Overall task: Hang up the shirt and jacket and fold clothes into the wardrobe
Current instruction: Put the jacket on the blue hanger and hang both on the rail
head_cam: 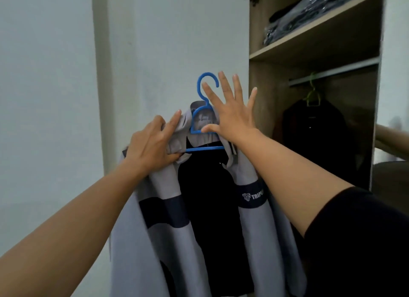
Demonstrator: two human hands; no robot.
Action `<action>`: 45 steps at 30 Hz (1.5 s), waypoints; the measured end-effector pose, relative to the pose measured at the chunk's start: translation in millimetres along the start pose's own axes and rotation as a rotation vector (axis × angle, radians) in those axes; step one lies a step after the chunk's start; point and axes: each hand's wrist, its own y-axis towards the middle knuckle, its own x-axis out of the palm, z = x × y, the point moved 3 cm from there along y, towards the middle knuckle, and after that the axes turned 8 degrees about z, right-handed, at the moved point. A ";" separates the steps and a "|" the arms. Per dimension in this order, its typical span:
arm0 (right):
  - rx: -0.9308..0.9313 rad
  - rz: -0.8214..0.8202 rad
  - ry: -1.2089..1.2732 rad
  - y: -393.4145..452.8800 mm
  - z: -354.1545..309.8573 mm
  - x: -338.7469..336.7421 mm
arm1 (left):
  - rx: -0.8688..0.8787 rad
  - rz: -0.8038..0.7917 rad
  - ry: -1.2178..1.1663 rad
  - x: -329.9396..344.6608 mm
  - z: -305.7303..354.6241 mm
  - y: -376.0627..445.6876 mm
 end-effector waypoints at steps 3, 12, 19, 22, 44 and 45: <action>-0.027 -0.059 -0.094 -5.3 17.8 17.7 | 0.054 -0.013 -0.052 27.2 18.2 15.1; 0.035 -0.136 -0.341 -4.4 66.2 67.6 | 0.228 0.016 -0.218 100.8 44.0 59.8; 0.102 -0.168 -0.551 2.5 91.3 81.5 | 0.278 0.103 -0.323 149.1 58.9 94.2; 0.097 -0.190 -0.645 4.7 96.3 84.9 | 0.321 0.083 -0.413 164.7 63.9 102.1; 0.277 -0.216 -0.905 35.4 280.7 116.6 | 0.451 0.155 -0.655 233.4 193.6 239.2; 0.282 -0.228 -0.914 38.0 289.9 119.3 | 0.459 0.155 -0.657 238.0 201.4 246.7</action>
